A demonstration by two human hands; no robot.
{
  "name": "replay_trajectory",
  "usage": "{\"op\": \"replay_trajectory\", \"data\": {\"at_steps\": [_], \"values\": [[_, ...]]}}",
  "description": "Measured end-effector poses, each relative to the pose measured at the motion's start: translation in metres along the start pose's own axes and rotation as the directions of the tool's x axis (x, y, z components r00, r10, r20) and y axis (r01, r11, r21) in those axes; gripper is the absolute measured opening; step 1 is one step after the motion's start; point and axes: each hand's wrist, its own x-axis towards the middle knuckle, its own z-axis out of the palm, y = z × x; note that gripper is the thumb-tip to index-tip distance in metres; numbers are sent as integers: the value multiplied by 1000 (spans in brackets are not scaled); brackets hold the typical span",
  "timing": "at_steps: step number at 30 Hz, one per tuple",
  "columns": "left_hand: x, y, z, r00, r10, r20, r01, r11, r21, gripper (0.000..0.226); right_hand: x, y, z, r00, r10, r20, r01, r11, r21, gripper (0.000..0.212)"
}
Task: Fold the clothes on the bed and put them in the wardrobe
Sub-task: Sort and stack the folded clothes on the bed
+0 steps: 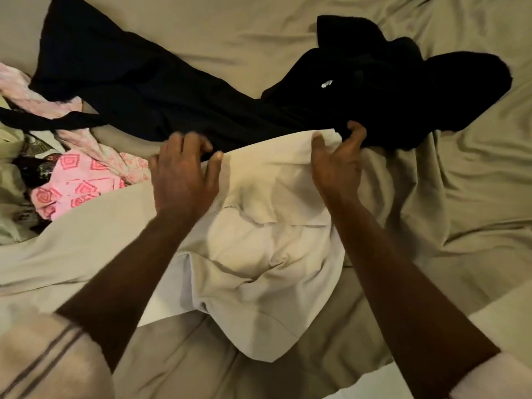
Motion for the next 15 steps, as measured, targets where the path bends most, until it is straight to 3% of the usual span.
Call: {"op": "replay_trajectory", "data": {"at_steps": [2, 4, 6, 8, 11, 15], "values": [[-34, 2, -8, 1000, 16, 8, -15, 999, -46, 24, -21, 6, -8, 998, 49, 41, -44, 992, -120, 65], [-69, 6, -7, 980, 173, 94, -175, 985, 10, 28, -37, 16, -17, 983, 152, 104, -130, 972, -195, 66], [-91, 12, 0, 919, 344, 194, -356, 934, 27, 39, -47, 26, -23, 967, 195, 162, -162, 967, -198, 58], [-94, 22, 9, 876, 420, 239, -439, 898, 32, 49, -46, 32, -25, 972, 193, 132, -171, 972, -164, 39], [-81, 36, 24, 864, 436, 253, -471, 877, 99, 45, -36, 34, -24, 972, 225, 67, -222, 974, -49, 16], [-77, 43, 24, 894, 417, 162, -428, 903, 41, 29, -37, 33, -32, 981, 181, 68, -183, 983, 28, 35]]}}
